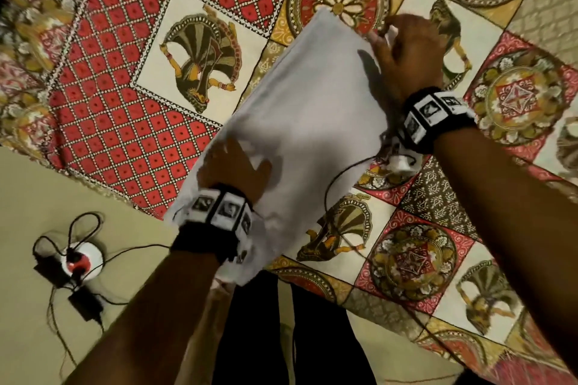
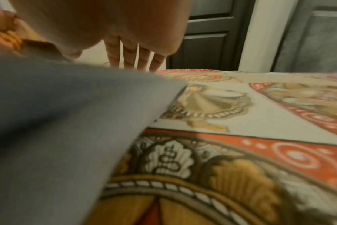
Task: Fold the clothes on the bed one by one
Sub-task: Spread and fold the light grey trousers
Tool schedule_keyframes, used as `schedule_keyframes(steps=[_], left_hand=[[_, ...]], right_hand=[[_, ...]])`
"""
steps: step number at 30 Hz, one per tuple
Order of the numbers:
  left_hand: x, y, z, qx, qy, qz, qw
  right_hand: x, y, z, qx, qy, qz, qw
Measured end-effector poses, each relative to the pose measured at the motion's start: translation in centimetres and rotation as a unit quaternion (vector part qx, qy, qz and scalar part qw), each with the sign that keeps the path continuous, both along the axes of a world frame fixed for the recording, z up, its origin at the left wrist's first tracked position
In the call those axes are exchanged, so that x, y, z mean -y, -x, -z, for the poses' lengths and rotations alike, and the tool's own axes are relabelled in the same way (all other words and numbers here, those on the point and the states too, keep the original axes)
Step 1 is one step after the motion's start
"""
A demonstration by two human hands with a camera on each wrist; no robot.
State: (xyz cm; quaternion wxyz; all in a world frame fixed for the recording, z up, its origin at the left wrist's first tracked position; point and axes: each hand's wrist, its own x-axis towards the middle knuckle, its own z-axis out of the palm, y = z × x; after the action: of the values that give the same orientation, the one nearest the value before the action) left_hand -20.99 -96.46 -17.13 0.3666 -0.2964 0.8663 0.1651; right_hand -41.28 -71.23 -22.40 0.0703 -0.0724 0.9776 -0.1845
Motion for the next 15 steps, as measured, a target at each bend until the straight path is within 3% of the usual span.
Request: schedule_keyframes(steps=[2, 6, 12, 15], left_hand=[[0.1, 5.0, -0.6, -0.049, -0.005, 0.045, 0.998], [-1.3, 16.7, 0.1, -0.124, -0.026, 0.216, 0.968], [-4.4, 26.6, 1.8, -0.144, -0.078, 0.470, 0.867], [-4.7, 28.1, 1.4, -0.098, -0.082, 0.502, 0.855]], right_hand=[[-2.2, -1.3, -0.9, 0.035, 0.042, 0.063, 0.997], [-5.3, -5.0, -1.3, 0.224, 0.127, 0.088, 0.962], [-5.7, -4.4, 0.1, 0.264, 0.231, 0.219, 0.910], [-5.1, -1.9, -1.2, 0.283, 0.204, 0.201, 0.916]])
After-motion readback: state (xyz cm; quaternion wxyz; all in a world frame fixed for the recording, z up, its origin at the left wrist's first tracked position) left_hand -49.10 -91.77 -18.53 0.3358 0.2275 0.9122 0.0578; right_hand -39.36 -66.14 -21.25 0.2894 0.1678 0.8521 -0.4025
